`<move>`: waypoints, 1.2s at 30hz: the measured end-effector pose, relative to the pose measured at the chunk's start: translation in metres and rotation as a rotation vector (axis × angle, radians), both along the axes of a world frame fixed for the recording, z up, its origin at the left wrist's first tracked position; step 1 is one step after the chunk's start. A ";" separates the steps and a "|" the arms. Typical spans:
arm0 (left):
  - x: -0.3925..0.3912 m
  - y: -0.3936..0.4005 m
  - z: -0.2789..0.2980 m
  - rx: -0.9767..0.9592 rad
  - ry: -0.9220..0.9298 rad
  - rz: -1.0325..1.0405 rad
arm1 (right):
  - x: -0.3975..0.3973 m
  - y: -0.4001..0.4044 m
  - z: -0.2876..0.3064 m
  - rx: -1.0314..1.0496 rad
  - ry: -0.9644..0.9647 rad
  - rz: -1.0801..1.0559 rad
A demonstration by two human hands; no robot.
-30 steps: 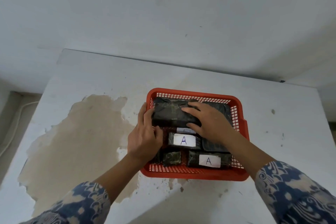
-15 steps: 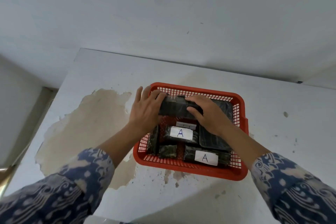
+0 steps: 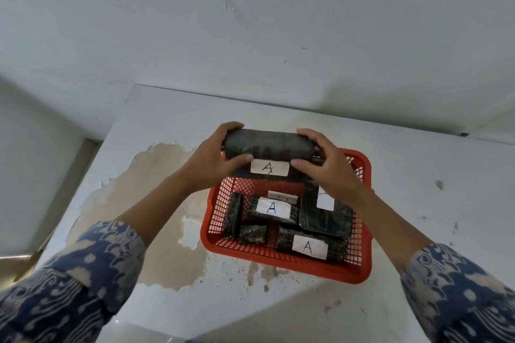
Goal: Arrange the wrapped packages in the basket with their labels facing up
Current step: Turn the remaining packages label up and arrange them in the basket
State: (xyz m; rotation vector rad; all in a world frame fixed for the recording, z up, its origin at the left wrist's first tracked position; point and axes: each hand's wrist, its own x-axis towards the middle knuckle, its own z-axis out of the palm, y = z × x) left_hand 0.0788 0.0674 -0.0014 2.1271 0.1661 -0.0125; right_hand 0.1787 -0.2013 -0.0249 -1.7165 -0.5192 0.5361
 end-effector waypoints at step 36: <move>-0.042 -0.024 -0.070 0.410 0.163 0.139 | -0.014 0.029 -0.041 -0.792 -0.626 0.294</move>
